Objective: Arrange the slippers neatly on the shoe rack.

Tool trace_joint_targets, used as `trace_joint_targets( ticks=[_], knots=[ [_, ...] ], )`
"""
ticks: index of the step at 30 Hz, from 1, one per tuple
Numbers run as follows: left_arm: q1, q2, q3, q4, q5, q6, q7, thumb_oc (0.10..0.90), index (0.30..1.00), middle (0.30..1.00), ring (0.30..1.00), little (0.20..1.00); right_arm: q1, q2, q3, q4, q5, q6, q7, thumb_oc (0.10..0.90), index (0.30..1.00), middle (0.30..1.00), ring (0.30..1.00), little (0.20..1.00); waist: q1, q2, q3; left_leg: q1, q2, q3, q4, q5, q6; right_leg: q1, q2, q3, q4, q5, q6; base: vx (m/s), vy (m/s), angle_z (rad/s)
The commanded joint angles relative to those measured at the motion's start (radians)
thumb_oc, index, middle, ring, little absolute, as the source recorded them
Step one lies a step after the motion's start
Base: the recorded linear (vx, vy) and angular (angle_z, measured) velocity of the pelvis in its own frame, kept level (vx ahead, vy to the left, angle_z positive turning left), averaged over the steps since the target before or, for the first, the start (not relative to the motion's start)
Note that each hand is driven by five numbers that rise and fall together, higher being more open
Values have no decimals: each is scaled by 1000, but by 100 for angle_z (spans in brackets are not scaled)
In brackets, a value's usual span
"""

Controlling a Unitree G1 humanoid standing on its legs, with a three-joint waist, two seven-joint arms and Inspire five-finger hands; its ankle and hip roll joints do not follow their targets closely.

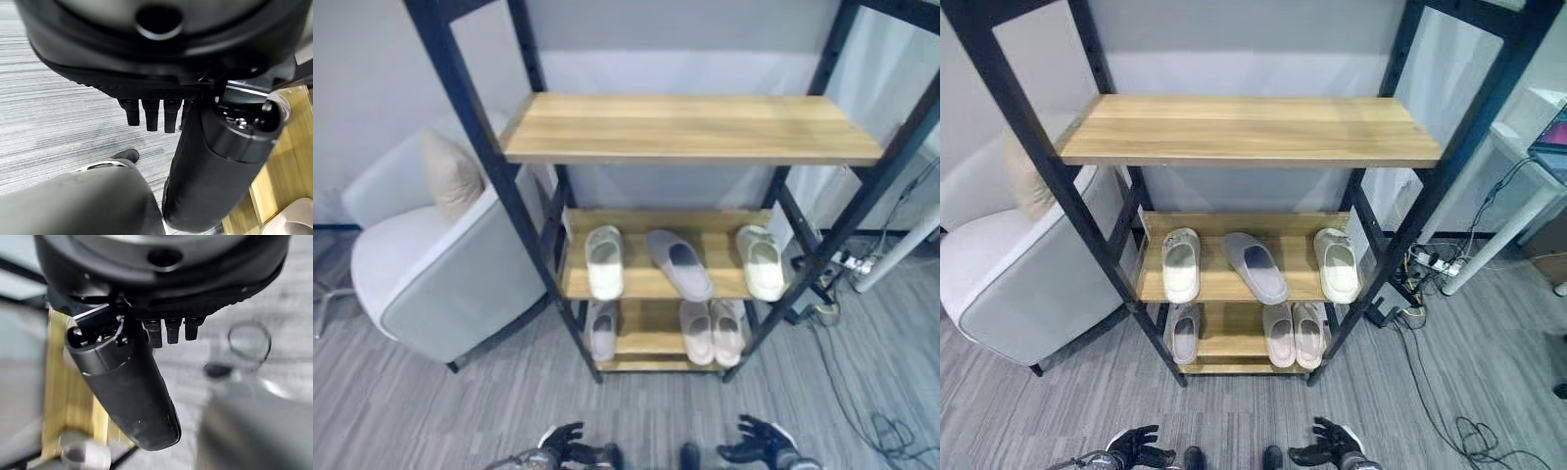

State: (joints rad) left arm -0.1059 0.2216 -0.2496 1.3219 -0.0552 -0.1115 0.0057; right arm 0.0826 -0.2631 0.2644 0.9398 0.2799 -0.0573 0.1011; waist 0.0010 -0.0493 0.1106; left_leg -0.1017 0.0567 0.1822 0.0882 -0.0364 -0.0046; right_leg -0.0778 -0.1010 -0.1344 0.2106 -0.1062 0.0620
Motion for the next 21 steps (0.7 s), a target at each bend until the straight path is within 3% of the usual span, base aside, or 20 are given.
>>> trace_joint_targets(
  ticks=[1, 2, 3, 6, 7, 8, 10, 13, 16, 18, 21],
  knots=[
    [33, 6, -20, 26, 76, 20, 4, 800, 900, 900, 900, 900, -51, -29, 39, -171, -12, -48, 24, 800, 900, 900, 900, 900, 9, -15, 40, 14, -25, -28, -15, 6, 28, 116, -12, 74, 42, -35, 77, 70, 221, 8],
    [33, 6, -20, 26, 76, 20, 4, 800, 900, 900, 900, 900, -50, -29, 39, -172, -12, -47, 23, 800, 900, 900, 900, 900, 11, -16, 40, 15, -25, -26, -15, 6, 28, 114, -13, 76, 45, -37, 78, 46, 304, -27],
    [26, 30, -12, 9, 100, 19, 34, 800, 900, 900, 900, 900, -22, -48, 50, -432, 14, -87, 28, 800, 900, 900, 900, 900, -12, -14, 83, 50, -32, -10, -11, -16, 61, 18, -32, 90, 234, 74, 107, 14, 223, -54],
    [26, 46, -4, -3, 116, 15, 43, 800, 900, 900, 900, 900, 13, -78, 62, -572, -3, -105, 54, 800, 900, 900, 900, 900, -16, -5, 90, 72, -33, -17, -23, -22, 65, -9, -30, 85, 278, 69, 104, 79, 149, -31],
    [34, 51, 5, -8, 118, 10, 41, 800, 900, 900, 900, 900, 33, -104, 63, -653, -15, -116, 70, 800, 900, 900, 900, 900, -19, -1, 88, 87, -37, -22, -34, -24, 64, -17, -30, 80, 265, 61, 97, 130, 8, 0],
    [35, 56, 17, -5, 122, 2, 42, 800, 900, 900, 900, 900, 48, -137, 63, -727, -17, -125, 91, 800, 900, 900, 900, 900, -22, 6, 78, 104, -37, -25, -57, -24, 53, -9, -37, 60, 179, 37, 89, 165, -18, -11],
    [34, 62, 17, 3, 120, -3, 35, 800, 900, 900, 900, 900, 25, -172, 82, -800, -15, -133, 116, 800, 900, 900, 900, 900, -20, 8, 74, 119, -37, -22, -69, -28, 43, -33, -44, 38, 52, 48, 84, 127, -77, 0],
    [21, 59, 29, 7, 142, -9, 46, 800, 900, 900, 900, 900, 10, -229, 134, -953, -60, -134, 160, 800, 900, 900, 900, 900, -12, -7, 54, 122, -52, -45, -62, -32, 30, 47, -35, 81, -124, 62, 96, 90, -111, 13],
    [22, 54, 30, -2, 140, -13, 48, 800, 900, 900, 900, 900, 6, -251, 136, -987, -87, -140, 165, 800, 900, 900, 900, 900, -8, -2, 47, 128, -50, -48, -74, -28, 27, 58, -32, 80, -138, 67, 93, 55, -70, 36],
    [38, 23, 13, -20, 162, -22, 45, 800, 900, 900, 900, 900, -9, -320, 115, -1100, -219, -177, 139, 800, 900, 900, 900, 900, -2, 5, 16, 148, -42, -57, -117, -10, 17, 107, -25, 64, -194, 64, 89, 100, -102, 23],
    [47, -2, -14, -34, 173, -25, 49, 800, 900, 900, 900, 900, -38, -328, 104, -1091, -285, -184, 94, 800, 900, 900, 900, 900, -1, 15, 8, 157, -38, -68, -150, 13, 8, 124, -18, 48, -213, 64, 84, 40, -77, 8]
  ],
)
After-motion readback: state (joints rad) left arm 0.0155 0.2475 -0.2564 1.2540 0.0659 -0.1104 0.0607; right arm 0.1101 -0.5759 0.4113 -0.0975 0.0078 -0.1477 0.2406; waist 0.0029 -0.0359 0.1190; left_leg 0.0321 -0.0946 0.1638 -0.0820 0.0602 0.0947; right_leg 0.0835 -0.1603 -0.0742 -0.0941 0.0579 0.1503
